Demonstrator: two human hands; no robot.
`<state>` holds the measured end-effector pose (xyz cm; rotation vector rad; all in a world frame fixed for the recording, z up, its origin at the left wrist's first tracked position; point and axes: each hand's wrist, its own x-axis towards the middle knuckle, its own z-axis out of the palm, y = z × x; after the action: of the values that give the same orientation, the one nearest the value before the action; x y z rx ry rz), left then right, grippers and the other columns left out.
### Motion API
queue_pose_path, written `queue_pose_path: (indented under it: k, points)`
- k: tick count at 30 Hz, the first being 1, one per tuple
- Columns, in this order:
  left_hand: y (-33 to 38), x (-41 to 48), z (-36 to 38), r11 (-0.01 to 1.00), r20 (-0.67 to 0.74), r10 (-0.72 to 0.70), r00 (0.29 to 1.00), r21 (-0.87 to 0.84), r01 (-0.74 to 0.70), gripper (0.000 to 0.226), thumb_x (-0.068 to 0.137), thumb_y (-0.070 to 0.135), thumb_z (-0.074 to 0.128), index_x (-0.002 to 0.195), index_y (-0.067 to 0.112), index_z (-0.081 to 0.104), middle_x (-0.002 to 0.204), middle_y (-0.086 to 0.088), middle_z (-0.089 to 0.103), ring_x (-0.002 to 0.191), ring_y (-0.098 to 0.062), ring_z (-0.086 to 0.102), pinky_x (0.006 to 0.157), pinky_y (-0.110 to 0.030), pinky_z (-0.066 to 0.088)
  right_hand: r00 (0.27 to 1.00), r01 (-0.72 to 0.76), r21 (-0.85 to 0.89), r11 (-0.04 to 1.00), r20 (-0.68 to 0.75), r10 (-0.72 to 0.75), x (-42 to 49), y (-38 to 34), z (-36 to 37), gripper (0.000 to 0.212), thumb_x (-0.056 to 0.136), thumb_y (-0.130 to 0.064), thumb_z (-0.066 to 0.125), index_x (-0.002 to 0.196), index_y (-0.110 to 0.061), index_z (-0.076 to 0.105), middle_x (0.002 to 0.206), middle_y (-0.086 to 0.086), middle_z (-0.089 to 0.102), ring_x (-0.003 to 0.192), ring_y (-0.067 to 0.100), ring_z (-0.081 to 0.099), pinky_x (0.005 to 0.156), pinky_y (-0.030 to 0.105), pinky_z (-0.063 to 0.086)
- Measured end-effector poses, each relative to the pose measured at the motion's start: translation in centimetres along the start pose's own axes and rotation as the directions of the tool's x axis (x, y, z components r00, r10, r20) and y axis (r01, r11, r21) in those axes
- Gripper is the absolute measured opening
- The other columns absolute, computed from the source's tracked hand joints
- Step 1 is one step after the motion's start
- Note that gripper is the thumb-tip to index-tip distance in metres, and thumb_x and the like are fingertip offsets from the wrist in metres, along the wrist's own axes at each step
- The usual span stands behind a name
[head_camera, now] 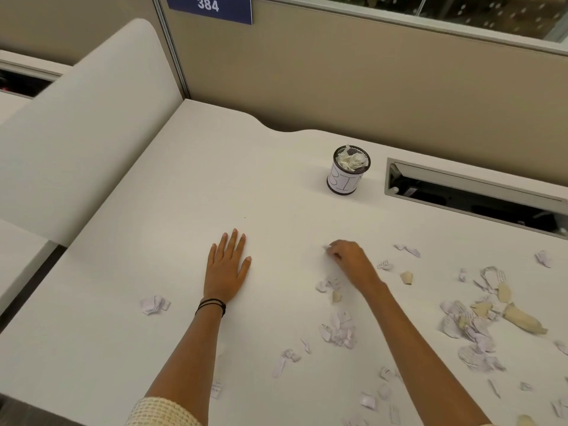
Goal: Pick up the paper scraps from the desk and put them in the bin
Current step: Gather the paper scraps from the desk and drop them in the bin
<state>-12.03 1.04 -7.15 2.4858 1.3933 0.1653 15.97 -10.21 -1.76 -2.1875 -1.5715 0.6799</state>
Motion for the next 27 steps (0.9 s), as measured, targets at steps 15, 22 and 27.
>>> queue_pose_path:
  k: [15,22,27]
  points:
    - [0.4,0.0,0.1,0.999,-0.063,-0.024,0.998,-0.042,0.021,0.058,0.095,0.046,0.022,0.149,0.025,0.022,0.157,0.007,0.013,0.144,-0.014,0.007,0.116,-0.029,-0.004,0.92,-0.072,0.702,0.709,-0.228,0.319,9.6,-2.2,-12.2,0.015,0.081,0.001,0.063,0.095,0.0,0.069,0.078,0.007,0.066,0.07,0.005,0.062,0.079,0.02,0.053]
    - [0.4,0.0,0.1,0.998,-0.06,-0.032,0.998,-0.051,0.028,0.057,0.095,0.044,0.025,0.149,0.026,0.023,0.157,0.007,0.014,0.144,-0.014,0.008,0.117,-0.031,-0.001,0.831,-0.062,0.991,0.123,-0.017,0.556,13.2,-3.2,-13.1,0.01,0.086,0.004,0.058,0.077,-0.001,0.06,0.082,0.008,0.062,0.082,0.019,0.062,0.072,0.022,0.058]
    - [0.4,0.0,0.0,0.998,-0.052,-0.035,0.998,-0.053,0.033,0.057,0.095,0.044,0.024,0.149,0.026,0.022,0.157,0.008,0.013,0.144,-0.013,0.007,0.117,-0.031,0.0,0.84,-0.172,0.95,0.261,0.004,0.543,14.8,-3.4,-13.6,0.023,0.091,0.0,0.047,0.069,-0.007,0.05,0.074,0.007,0.049,0.069,0.013,0.051,0.067,0.022,0.053]
